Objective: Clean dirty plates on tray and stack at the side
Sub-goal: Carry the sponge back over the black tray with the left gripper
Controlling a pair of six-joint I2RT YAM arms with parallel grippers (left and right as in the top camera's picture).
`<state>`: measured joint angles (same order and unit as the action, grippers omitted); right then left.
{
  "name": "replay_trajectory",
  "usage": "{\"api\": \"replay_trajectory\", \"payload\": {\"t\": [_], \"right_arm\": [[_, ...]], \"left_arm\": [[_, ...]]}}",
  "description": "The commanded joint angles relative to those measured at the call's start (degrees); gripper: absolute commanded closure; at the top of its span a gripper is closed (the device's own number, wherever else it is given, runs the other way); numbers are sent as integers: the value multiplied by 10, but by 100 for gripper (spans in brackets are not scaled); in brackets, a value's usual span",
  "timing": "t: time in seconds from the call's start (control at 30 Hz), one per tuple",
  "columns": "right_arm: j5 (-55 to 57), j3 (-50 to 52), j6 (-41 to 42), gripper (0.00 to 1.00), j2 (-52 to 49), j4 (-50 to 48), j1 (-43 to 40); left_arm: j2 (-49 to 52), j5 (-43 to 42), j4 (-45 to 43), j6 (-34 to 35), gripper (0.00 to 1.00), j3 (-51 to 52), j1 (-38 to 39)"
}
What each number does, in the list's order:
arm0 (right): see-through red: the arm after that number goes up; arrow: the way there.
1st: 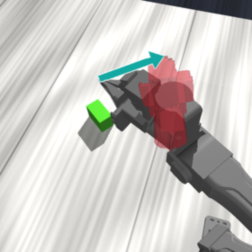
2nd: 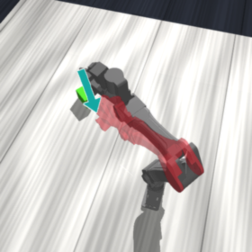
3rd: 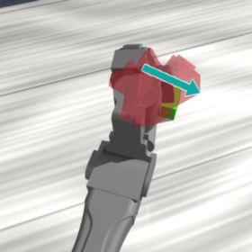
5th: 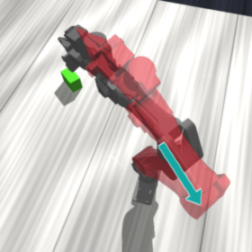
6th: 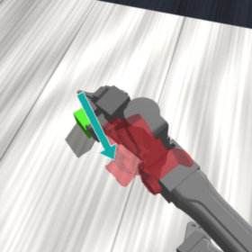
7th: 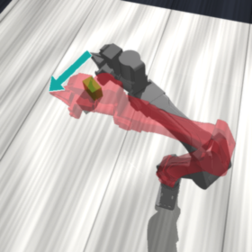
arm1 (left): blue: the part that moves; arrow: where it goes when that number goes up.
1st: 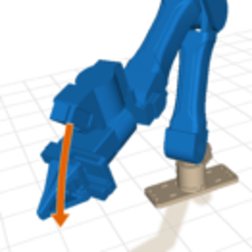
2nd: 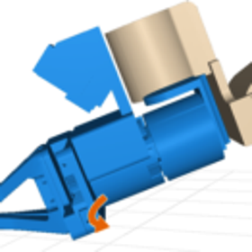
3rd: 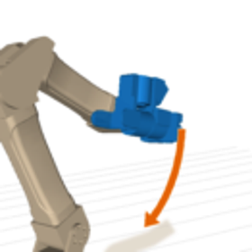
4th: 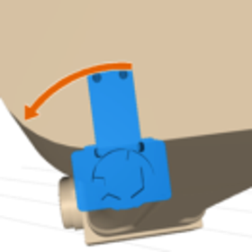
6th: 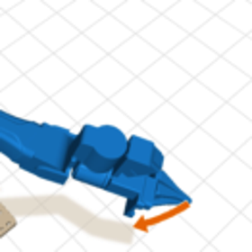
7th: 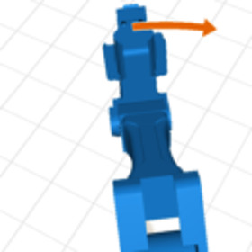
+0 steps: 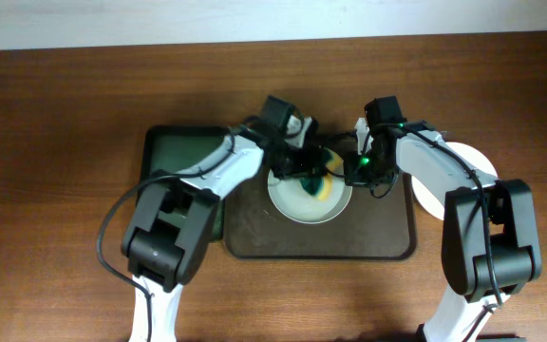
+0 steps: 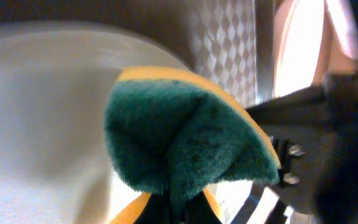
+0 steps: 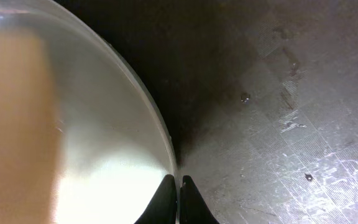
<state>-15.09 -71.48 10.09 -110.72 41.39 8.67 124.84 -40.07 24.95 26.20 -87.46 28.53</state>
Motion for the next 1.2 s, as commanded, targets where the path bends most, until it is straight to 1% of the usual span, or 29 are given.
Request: {"api": "replay_trajectory", "payload": {"t": [0.0, 0.07, 0.13, 0.17, 0.2, 0.27, 0.3, 0.37, 0.47, 0.5, 0.6, 0.73, 0.83, 0.9, 0.93, 1.0, 1.07, 1.1, 1.13, 1.17], "right_arm": [[-10, -11, -2, 96, -5, -2, 3], [-10, -11, -2, 96, -5, -3, 3], [-10, -11, -2, 96, -5, -2, 3], [-10, -11, -2, 96, -5, -2, 3], [-10, -11, -2, 96, -5, -2, 3], [-10, -11, -2, 96, -5, -2, 3], [-10, -11, -2, 96, -5, -3, 3], [-10, -11, -2, 96, -5, -2, 3], [-10, -11, -2, 96, -5, -2, 3], [-10, -11, -2, 96, -5, -2, 3], [-10, -11, -2, 96, -5, -2, 3], [-10, -11, -2, 96, -5, -2, 3], [-10, -11, -2, 96, -5, -2, 3], [-10, -11, -2, 96, -5, -2, 3], [-10, -11, -2, 96, -5, -2, 3], [-10, -11, -2, 96, -5, -2, 3], [-10, -11, -2, 96, -5, -2, 3], [-10, -11, -2, 96, -5, -2, 3], [-10, -11, -2, 96, -5, -2, 3], [-10, -11, -2, 96, -5, -2, 3]], "left_arm": [[-75, 70, 39, 8, 100, -57, -46], [-119, 165, 80, -3, 100, -64, -65], [-161, 265, 140, -32, 100, -64, -82], [-183, 357, 193, -40, 100, -64, -92], [-192, 410, 224, -40, 100, -64, -96], [-196, 495, 285, -40, 100, -64, -99], [-195, 524, 322, -41, 100, -61, -100], [-194, 536, 344, -64, 100, -44, -100], [-194, 537, 331, -66, 100, -8, -100], [-194, 537, 318, -66, 100, 7, -100], [-192, 575, 253, -65, 100, 52, -101], [-188, 579, 199, -66, 100, 93, -123], [-181, 579, 138, -66, 100, 145, -149], [-172, 579, 106, -81, 100, 153, -162], [-165, 576, 91, -85, 100, 153, -170], [-153, 535, 76, -92, 100, 153, -182], [-147, 530, 76, -98, 100, 153, -183], [-146, 530, 71, -108, 94, 153, -183], [-146, 529, 69, -114, 83, 153, -183], [-146, 529, 68, -121, 58, 153, -183]]}}
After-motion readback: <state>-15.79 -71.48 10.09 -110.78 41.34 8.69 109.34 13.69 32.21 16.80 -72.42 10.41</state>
